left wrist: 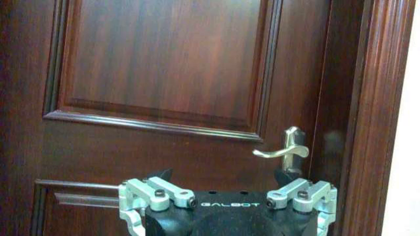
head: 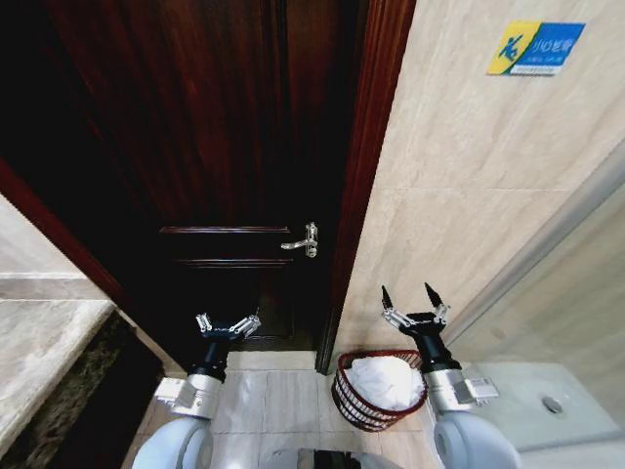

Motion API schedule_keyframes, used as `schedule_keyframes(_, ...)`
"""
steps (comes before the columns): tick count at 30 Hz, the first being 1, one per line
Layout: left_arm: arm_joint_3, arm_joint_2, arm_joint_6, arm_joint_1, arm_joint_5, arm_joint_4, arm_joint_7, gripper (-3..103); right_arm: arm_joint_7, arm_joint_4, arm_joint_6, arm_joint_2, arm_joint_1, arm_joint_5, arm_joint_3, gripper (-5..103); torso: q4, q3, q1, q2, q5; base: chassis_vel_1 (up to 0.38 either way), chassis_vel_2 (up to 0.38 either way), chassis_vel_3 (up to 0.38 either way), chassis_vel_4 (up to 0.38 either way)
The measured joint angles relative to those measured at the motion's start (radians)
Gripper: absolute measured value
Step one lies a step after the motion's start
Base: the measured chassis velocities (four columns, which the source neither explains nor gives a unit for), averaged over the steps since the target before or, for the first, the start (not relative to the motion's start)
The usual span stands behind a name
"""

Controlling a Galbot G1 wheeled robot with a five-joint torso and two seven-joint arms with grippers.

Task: Discard the used towel into the hamper.

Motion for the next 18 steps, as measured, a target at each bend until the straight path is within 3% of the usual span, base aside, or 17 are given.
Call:
schedule_keyframes(9,0.0,0.0,0.0,0.0,0.0,0.0,0.0,100,0.001,0.0,0.0,0.0,0.0,0.0,0.0,100,0.0,0.0,0.0,0.0,-0.0001,0.0,0.0,0.0,0.0)
schedule_keyframes(18,0.0,0.0,0.0,0.0,0.0,0.0,0.0,100,0.001,0.0,0.0,0.0,0.0,0.0,0.0,100,0.0001,0.0,0.0,0.0,0.0001,-0.077,-0.084,0.078,0.091)
